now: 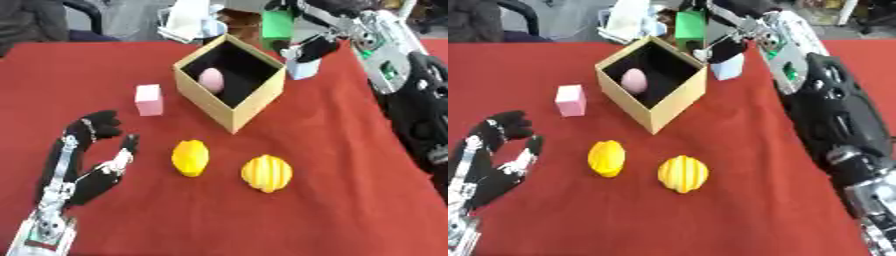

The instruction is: Pick up objects on the table and place them in the box.

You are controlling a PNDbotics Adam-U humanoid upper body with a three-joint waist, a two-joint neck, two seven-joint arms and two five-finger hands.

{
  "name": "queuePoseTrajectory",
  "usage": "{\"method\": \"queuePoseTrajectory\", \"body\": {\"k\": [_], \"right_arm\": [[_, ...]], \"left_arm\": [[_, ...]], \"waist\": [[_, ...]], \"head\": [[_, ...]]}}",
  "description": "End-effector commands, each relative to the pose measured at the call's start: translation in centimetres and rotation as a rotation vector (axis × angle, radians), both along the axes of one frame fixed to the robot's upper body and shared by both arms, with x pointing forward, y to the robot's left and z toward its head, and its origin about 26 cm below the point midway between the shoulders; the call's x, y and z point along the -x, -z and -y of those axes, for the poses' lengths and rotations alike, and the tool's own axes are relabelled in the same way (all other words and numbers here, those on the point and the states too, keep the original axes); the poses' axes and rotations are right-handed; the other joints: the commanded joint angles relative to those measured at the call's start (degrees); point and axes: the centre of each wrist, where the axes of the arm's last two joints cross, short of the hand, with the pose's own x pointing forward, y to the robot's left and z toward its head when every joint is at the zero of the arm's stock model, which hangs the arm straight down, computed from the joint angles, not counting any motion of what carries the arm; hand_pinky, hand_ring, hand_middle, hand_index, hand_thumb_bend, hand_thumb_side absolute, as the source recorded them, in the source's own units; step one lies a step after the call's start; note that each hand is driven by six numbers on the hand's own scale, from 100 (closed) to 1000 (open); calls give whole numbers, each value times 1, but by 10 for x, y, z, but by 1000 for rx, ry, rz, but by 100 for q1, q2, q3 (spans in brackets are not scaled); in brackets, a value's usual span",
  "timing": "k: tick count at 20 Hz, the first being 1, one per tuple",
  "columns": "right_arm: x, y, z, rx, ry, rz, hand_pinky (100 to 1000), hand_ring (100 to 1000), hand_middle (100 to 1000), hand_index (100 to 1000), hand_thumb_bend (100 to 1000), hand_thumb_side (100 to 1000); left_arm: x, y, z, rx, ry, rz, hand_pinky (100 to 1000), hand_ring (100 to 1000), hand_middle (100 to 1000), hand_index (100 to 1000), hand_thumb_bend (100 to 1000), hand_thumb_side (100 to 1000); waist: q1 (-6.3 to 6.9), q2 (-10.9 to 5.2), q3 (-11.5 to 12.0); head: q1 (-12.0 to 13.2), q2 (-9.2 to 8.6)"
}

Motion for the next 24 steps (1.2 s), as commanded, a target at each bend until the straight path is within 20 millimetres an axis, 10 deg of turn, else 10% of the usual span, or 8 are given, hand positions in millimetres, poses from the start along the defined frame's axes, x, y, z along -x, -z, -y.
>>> {"method": "queuePoseTrajectory", "body": {"k": [1, 10, 24], "right_arm": [[-7, 2, -14, -9, 35, 3, 741, 650, 471, 902, 100, 232], [-15, 55, -37, 81, -47, -22, 755, 683, 553, 926, 100, 447], [-15, 46, -36, 149, -86, 46, 811, 796, 904, 957, 201, 636]], "left_arm": [[-1, -8, 1, -10, 26, 25, 747, 652, 637, 794, 376, 406], [-1, -7, 2, -7, 33, 19, 748, 653, 638, 794, 375, 408], [0, -5, 0, -9, 28, 13, 748, 654, 639, 795, 374, 411]], "waist": [[12, -17, 31], [51, -28, -11], [24, -52, -73]], "head": [[-109, -95], [-148, -96], [-147, -67]]}}
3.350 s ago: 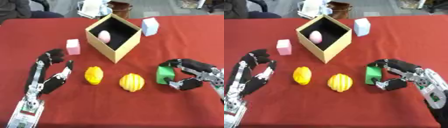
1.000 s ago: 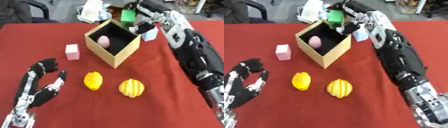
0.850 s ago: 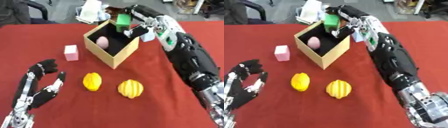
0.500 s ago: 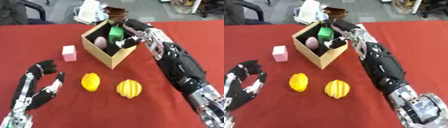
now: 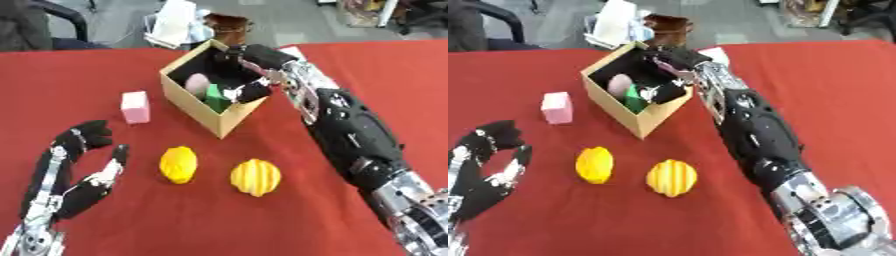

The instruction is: Pick up objects on the table and place them in the box.

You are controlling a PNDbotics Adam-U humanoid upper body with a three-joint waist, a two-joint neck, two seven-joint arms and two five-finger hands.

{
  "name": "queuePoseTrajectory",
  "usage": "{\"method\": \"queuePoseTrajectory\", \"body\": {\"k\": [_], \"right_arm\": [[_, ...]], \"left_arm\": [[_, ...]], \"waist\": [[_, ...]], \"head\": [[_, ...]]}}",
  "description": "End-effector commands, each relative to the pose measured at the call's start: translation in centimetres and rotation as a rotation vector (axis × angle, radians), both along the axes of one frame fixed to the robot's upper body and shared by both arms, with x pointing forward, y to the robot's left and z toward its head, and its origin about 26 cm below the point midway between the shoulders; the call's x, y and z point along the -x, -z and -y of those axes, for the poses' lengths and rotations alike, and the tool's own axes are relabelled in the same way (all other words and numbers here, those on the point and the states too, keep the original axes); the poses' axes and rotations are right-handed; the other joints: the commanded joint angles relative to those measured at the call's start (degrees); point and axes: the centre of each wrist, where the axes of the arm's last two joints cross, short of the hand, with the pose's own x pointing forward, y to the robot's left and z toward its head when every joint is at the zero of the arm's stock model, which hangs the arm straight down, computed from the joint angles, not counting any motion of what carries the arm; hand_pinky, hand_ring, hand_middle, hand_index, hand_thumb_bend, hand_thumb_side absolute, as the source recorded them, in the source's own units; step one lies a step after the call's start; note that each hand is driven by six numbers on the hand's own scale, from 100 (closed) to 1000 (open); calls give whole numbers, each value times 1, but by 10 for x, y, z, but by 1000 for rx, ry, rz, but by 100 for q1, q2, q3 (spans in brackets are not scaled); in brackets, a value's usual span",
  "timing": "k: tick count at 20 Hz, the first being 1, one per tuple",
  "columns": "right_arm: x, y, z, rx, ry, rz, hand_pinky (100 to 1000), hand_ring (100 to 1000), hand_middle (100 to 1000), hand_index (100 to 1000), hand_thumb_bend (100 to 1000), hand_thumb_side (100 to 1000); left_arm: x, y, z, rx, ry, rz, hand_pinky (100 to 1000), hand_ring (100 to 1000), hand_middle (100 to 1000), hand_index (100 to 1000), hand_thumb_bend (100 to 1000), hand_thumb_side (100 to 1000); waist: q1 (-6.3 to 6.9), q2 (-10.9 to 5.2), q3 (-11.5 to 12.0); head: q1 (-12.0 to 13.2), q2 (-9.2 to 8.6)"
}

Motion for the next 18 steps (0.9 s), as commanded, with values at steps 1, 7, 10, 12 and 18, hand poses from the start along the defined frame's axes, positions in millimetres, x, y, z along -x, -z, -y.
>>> {"method": "queuePoseTrajectory", "body": {"k": [1, 7, 10, 12, 18], "right_arm": [[-2, -24, 4, 3, -1, 62, 811, 796, 904, 957, 201, 636], [-2, -37, 8, -17, -12, 84, 820, 809, 936, 962, 196, 622], [-2, -50, 14, -45, -6, 110, 818, 805, 935, 963, 188, 595], [-2, -59, 21, -62, 6, 125, 817, 803, 933, 962, 185, 585], [2, -80, 45, -120, 5, 174, 804, 785, 915, 965, 135, 557]], "left_arm": [[0, -4, -2, -10, 4, 16, 748, 654, 639, 795, 374, 411], [0, -5, -2, -10, 3, 17, 748, 654, 640, 795, 375, 411], [0, -5, -2, -11, 2, 18, 748, 655, 641, 795, 374, 412], [0, -5, -3, -12, 1, 18, 748, 655, 641, 795, 373, 412], [0, -5, -5, -12, -14, 21, 748, 655, 641, 795, 371, 412]], "waist": [[21, -52, -11], [29, -48, -9], [23, -44, -8], [17, -42, -3], [-16, -33, -50]], "head": [[6, -28], [-8, -32], [-10, -28], [2, -26], [113, -47]]}}
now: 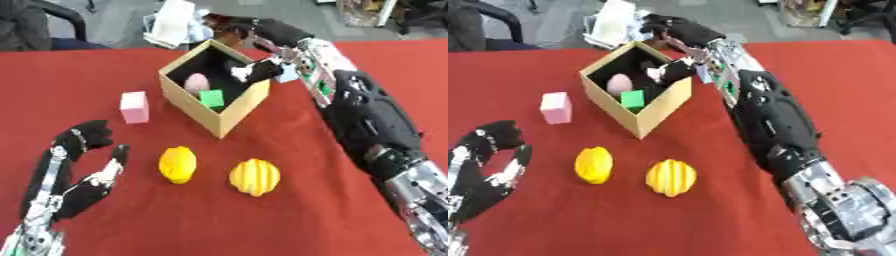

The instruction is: Pick up objects on the table and place them in the box.

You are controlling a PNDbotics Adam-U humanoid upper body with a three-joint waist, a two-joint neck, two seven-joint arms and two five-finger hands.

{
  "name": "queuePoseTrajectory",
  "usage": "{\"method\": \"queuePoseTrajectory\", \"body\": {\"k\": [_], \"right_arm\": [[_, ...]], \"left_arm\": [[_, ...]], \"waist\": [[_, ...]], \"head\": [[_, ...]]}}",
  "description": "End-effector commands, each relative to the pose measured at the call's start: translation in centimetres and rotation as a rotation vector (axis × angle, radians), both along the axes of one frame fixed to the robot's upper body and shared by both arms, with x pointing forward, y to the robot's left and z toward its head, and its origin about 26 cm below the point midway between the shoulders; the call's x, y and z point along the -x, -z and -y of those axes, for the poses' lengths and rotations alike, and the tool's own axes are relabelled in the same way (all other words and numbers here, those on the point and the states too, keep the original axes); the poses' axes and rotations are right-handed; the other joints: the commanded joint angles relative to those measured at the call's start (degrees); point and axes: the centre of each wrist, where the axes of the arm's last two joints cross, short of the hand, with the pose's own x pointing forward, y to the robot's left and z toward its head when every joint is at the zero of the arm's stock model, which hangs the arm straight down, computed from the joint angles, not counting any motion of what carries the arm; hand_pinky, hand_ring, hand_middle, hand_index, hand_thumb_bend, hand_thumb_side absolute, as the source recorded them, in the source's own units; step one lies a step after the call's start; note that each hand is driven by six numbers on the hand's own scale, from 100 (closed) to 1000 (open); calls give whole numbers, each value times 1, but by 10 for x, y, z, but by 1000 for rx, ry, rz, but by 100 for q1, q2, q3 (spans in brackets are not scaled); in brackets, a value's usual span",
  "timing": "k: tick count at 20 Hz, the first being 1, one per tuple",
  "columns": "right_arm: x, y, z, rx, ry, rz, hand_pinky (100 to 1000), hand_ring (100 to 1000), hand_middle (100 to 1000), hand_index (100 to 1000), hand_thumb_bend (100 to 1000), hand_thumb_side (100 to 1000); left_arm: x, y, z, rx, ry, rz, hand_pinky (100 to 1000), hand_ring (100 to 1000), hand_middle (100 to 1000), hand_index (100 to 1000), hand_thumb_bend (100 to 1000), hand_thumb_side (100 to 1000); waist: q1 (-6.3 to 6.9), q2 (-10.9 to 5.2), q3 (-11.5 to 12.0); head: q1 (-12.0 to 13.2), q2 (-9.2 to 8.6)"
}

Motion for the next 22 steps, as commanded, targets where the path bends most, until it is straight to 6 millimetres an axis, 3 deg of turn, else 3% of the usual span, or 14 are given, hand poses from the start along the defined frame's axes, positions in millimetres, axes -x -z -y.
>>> {"method": "queuePoseTrajectory", "body": {"k": [1, 3, 4, 8, 9, 10, 11, 15, 19, 22], "right_arm": [[5, -30, 16, -17, -27, 82, 804, 785, 913, 965, 137, 551], [11, -37, 21, -7, -69, 112, 805, 785, 912, 965, 147, 536], [14, -40, 23, 3, -93, 127, 816, 796, 921, 967, 214, 524], [27, -54, 28, 39, -153, 155, 821, 802, 928, 969, 201, 499], [27, -54, 33, 34, -135, 140, 821, 802, 930, 970, 196, 497], [25, -54, 39, 28, -108, 124, 823, 808, 938, 970, 100, 378], [23, -53, 45, 19, -72, 105, 824, 810, 939, 971, 175, 499], [12, -49, 73, -23, 87, 49, 835, 825, 944, 970, 143, 494], [2, -40, 100, -79, 257, -2, 847, 846, 955, 978, 151, 439], [-5, -27, 107, -49, 355, -71, 877, 884, 982, 992, 250, 359]], "left_arm": [[0, -5, -6, -13, -17, 21, 748, 655, 641, 795, 371, 412], [0, -5, -7, -14, -27, 22, 748, 655, 641, 795, 370, 412], [0, -4, -8, -15, -32, 21, 748, 655, 641, 795, 370, 412], [0, -4, -9, -17, -37, 22, 749, 656, 642, 795, 368, 413], [0, -4, -9, -18, -35, 23, 749, 656, 642, 795, 368, 413], [0, -5, -8, -17, -34, 24, 749, 656, 642, 795, 360, 419], [0, -5, -8, -17, -33, 25, 749, 656, 642, 795, 369, 413], [0, -7, -8, -17, -29, 28, 749, 656, 642, 795, 369, 413], [-1, -8, -6, -20, -18, 31, 749, 656, 642, 796, 369, 414], [-1, -9, -6, -27, -7, 31, 749, 656, 642, 796, 369, 415]], "waist": [[-23, -33, -32], [-40, -32, -72], [-47, -34, -90], [-57, -34, -136], [-48, -32, -135], [-38, -29, -130], [-25, -23, -120], [13, 17, -39], [14, 60, 102], [-17, 82, 230]], "head": [[86, -48], [132, -46], [144, -44], [146, -49], [134, -63], [120, -79], [102, -99], [15, -167], [-96, -213], [-206, -243]]}}
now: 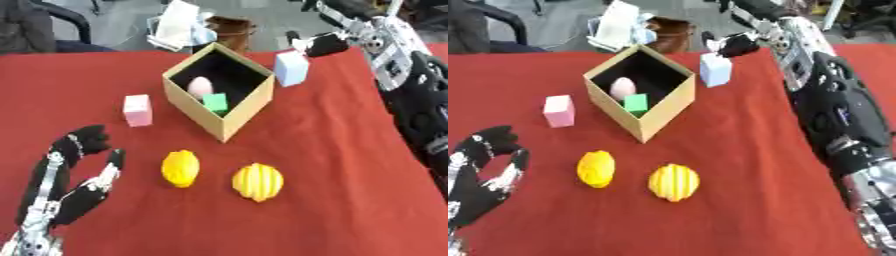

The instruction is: Pick up objects on the table and place them in the box.

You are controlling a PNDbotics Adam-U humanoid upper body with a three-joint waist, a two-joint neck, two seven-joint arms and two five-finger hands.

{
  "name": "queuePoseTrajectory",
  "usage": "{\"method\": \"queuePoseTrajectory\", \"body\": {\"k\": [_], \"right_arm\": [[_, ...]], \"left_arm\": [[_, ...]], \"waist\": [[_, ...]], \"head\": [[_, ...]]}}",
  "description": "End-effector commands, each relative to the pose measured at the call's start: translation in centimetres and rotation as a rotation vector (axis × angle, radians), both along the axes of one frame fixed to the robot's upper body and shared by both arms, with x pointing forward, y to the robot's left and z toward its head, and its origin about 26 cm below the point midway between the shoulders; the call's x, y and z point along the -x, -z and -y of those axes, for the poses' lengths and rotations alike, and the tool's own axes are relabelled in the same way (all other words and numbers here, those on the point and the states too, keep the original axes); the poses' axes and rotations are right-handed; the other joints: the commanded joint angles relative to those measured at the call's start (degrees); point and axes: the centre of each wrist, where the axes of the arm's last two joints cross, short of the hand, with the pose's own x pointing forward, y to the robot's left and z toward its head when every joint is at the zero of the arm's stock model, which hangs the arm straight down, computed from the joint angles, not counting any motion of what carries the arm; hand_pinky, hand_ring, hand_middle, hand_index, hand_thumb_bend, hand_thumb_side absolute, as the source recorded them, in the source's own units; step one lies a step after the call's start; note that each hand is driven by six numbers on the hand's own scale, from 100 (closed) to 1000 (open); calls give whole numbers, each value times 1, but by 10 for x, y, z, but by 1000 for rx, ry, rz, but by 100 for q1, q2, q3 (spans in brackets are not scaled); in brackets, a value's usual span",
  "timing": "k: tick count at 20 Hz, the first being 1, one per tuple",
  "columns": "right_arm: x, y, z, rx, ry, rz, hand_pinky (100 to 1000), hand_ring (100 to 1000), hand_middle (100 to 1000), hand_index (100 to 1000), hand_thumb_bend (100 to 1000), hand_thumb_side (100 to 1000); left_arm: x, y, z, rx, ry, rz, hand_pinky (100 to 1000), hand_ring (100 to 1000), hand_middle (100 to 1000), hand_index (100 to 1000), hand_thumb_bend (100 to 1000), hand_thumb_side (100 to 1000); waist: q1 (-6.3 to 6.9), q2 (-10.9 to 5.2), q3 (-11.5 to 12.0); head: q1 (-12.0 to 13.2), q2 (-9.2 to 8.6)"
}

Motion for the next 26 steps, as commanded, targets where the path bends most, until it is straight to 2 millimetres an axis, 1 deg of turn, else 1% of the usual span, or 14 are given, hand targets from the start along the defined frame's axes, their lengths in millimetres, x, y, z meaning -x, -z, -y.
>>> {"method": "queuePoseTrajectory", "body": {"k": [1, 2, 3, 4, 5, 7, 12, 18, 21, 26], "right_arm": [[-5, -5, 14, 41, 108, -42, 887, 898, 991, 998, 291, 330], [-7, -1, 15, 60, 126, -67, 887, 898, 991, 998, 291, 330], [-8, 4, 17, 86, 142, -95, 901, 923, 1000, 1000, 353, 290], [-10, 8, 19, 117, 156, -118, 901, 923, 1000, 1000, 353, 290], [-10, 11, 20, 150, 168, -137, 910, 936, 1000, 1000, 385, 276], [-12, 17, 23, 202, 188, -169, 916, 944, 1000, 1000, 397, 270], [-12, 20, 32, 222, 240, -195, 914, 944, 1000, 1000, 384, 252], [-12, 8, 45, 174, 306, -162, 907, 933, 1000, 1000, 346, 233], [-11, 5, 52, 153, 335, -159, 904, 928, 994, 1000, 328, 244], [-9, 10, 63, 126, 378, -180, 901, 925, 988, 1000, 307, 260]], "left_arm": [[-1, -8, -3, -29, 15, 26, 749, 656, 641, 796, 369, 415], [-1, -9, -3, -30, 18, 26, 749, 656, 641, 796, 369, 415], [-1, -9, -3, -32, 20, 26, 749, 656, 642, 796, 370, 416], [-1, -9, -3, -34, 22, 26, 749, 656, 642, 796, 370, 416], [-1, -9, -3, -35, 24, 25, 749, 656, 641, 796, 370, 417], [-1, -9, -2, -37, 28, 26, 749, 656, 640, 796, 371, 417], [-1, -10, -1, -39, 39, 27, 750, 656, 639, 798, 371, 419], [-1, -11, -1, -40, 46, 29, 750, 656, 639, 800, 372, 420], [-2, -12, 0, -40, 52, 33, 750, 656, 639, 802, 371, 422], [-2, -13, 0, -40, 52, 34, 750, 656, 639, 802, 373, 424]], "waist": [[-30, 5, 75], [-39, 9, 108], [-48, 17, 151], [-54, 21, 186], [-58, 27, 218], [-63, 36, 275], [-68, 62, 408], [-74, 119, 564], [-83, 160, 650], [-80, 226, 742]], "head": [[-124, -104], [-152, -115], [-182, -132], [-209, -141], [-238, -153], [-288, -171], [-394, -224], [-526, -302], [-610, -355], [-726, -420]]}}
